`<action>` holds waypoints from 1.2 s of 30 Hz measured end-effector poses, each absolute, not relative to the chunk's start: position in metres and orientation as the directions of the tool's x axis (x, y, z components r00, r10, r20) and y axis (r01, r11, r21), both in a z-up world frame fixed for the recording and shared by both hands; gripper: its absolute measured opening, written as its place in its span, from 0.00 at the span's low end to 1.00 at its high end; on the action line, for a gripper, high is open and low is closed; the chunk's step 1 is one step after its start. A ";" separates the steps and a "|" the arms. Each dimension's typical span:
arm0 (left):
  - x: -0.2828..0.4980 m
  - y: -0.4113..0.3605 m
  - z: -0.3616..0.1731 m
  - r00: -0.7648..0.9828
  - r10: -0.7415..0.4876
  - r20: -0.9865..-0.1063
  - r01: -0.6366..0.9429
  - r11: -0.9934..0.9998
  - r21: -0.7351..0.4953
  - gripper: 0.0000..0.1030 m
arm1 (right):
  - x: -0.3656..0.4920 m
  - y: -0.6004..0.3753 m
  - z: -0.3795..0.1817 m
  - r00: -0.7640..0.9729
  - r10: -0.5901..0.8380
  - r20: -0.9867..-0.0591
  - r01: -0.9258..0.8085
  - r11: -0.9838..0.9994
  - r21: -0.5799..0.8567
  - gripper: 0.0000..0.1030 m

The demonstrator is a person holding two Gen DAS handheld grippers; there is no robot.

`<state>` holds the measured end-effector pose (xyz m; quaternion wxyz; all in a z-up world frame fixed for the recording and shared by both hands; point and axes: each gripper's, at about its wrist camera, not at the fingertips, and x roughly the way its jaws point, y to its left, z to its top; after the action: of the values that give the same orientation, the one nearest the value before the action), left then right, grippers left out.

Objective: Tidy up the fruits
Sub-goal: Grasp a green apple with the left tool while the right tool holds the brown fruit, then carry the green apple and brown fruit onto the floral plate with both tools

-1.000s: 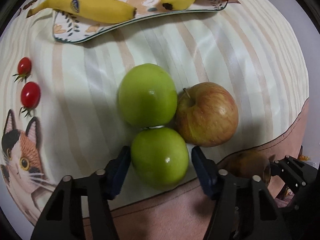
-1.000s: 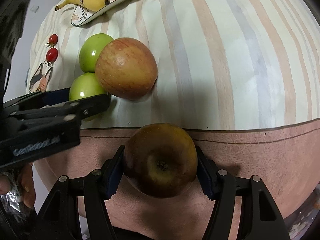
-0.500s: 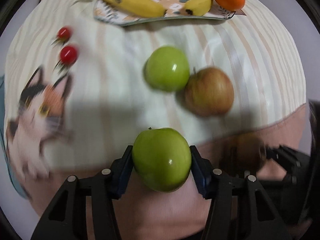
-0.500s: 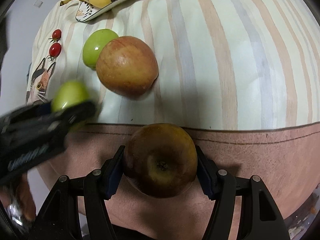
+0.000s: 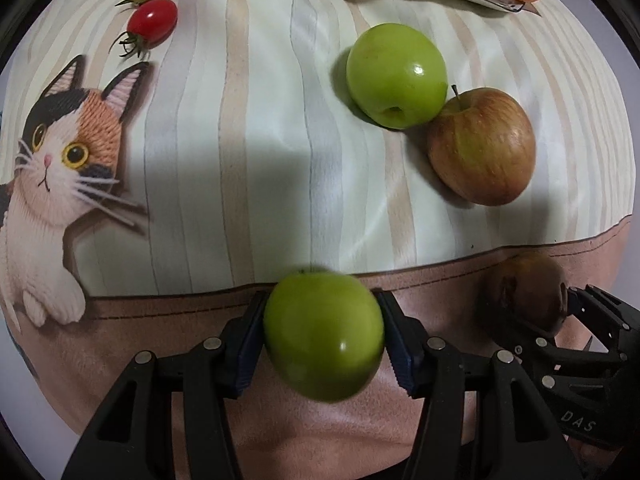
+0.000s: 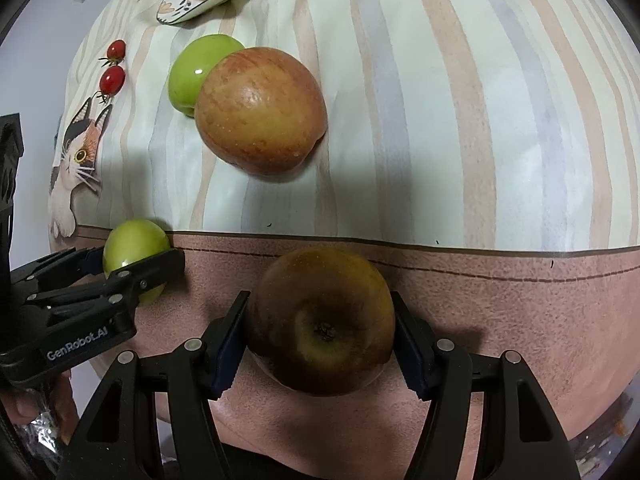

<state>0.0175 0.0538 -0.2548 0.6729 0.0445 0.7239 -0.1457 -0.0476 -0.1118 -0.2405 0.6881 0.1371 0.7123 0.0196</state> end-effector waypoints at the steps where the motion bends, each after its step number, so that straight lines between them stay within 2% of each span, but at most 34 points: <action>1: 0.020 0.055 -0.257 -0.092 -0.130 -0.987 0.258 0.954 -0.150 0.51 | -0.046 -0.111 -0.241 -0.017 0.220 -0.975 0.172 0.962 0.214 0.66; 7: 0.016 0.051 -0.254 -0.070 -0.104 -0.992 0.269 0.956 -0.120 0.49 | -0.044 -0.105 -0.240 -0.013 0.209 -0.978 0.171 0.964 0.204 0.66; 13: 0.008 0.011 -0.248 -0.046 -0.081 -0.996 0.306 0.948 -0.091 0.49 | -0.052 -0.105 -0.232 0.001 0.214 -0.977 0.174 0.962 0.211 0.66; 18: 0.005 0.019 -0.251 -0.120 -0.161 -0.980 0.311 0.931 -0.191 0.55 | -0.051 -0.111 -0.234 -0.008 0.227 -0.974 0.182 0.958 0.222 0.66; 20: 0.004 0.020 -0.251 -0.121 -0.166 -0.979 0.317 0.928 -0.197 0.55 | -0.048 -0.115 -0.233 -0.010 0.228 -0.974 0.186 0.957 0.223 0.66; 22: 0.003 0.020 -0.252 -0.109 -0.143 -0.984 0.325 0.930 -0.171 0.50 | -0.047 -0.117 -0.232 -0.010 0.225 -0.974 0.183 0.958 0.219 0.66; 26: 0.000 0.016 -0.249 -0.079 -0.128 -0.989 0.319 0.936 -0.147 0.50 | -0.050 -0.117 -0.238 -0.005 0.227 -0.974 0.186 0.957 0.222 0.66; 31: -0.005 0.004 -0.214 -0.002 -0.127 -0.992 0.316 0.941 -0.121 0.49 | -0.052 -0.117 -0.235 0.007 0.225 -0.974 0.179 0.958 0.223 0.66; 36: 0.013 0.000 -0.164 0.104 -0.193 -0.976 0.301 0.941 -0.154 0.49 | -0.046 -0.126 -0.216 0.047 0.257 -0.965 0.178 0.949 0.261 0.65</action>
<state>0.0133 -0.0004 -0.1637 0.7417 0.0416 0.6483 -0.1668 -0.0461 -0.1257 -0.2160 0.7063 0.1575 0.6897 0.0280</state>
